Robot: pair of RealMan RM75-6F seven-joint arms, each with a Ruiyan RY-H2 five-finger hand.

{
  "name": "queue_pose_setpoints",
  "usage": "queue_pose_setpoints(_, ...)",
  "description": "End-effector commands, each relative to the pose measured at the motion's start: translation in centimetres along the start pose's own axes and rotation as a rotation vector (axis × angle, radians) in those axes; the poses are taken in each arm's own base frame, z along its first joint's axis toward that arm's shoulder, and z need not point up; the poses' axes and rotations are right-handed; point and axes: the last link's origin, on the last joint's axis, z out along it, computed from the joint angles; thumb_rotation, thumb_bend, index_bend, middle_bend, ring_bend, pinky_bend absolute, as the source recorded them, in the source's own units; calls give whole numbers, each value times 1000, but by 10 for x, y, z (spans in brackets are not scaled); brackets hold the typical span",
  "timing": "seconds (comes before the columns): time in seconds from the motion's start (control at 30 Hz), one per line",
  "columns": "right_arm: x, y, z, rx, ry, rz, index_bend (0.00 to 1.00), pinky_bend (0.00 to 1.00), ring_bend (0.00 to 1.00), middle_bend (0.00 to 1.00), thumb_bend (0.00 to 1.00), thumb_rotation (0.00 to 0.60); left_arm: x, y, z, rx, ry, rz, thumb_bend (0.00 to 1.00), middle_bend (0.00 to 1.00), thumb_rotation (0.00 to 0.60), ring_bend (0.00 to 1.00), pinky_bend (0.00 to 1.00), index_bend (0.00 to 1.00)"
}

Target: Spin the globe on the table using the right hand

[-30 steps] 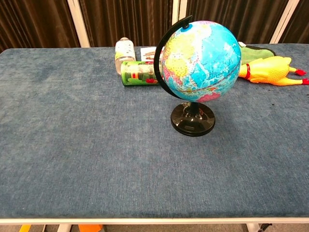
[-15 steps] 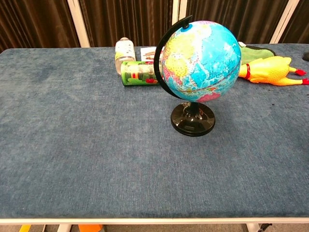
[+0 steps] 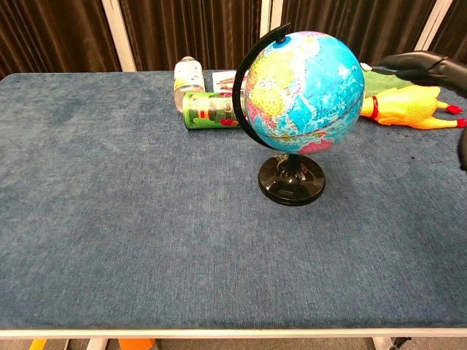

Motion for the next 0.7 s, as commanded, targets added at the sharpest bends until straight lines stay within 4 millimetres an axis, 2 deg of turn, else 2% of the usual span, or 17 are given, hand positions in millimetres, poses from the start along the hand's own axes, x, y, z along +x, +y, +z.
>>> queue_pose_setpoints(0.03, -3, 1, 8, 0, -20, 8, 0, 0, 0, 0, 1000, 600, 0, -1, 0, 0, 0, -1, 0, 59, 600, 0, 68, 73)
queue_pose_setpoints(0.47, 2, 10, 42, -23, -50, -5, 0, 0, 0, 0, 1000, 600, -1, -6, -1, 14, -4, -8, 0, 59, 600, 0, 68, 73)
queue_pose_setpoints(0.7, 13, 31, 72, -119, -54, -41, 0, 0, 0, 0, 1000, 600, 0, -7, -1, 14, -2, -7, 0, 59, 600, 0, 68, 73)
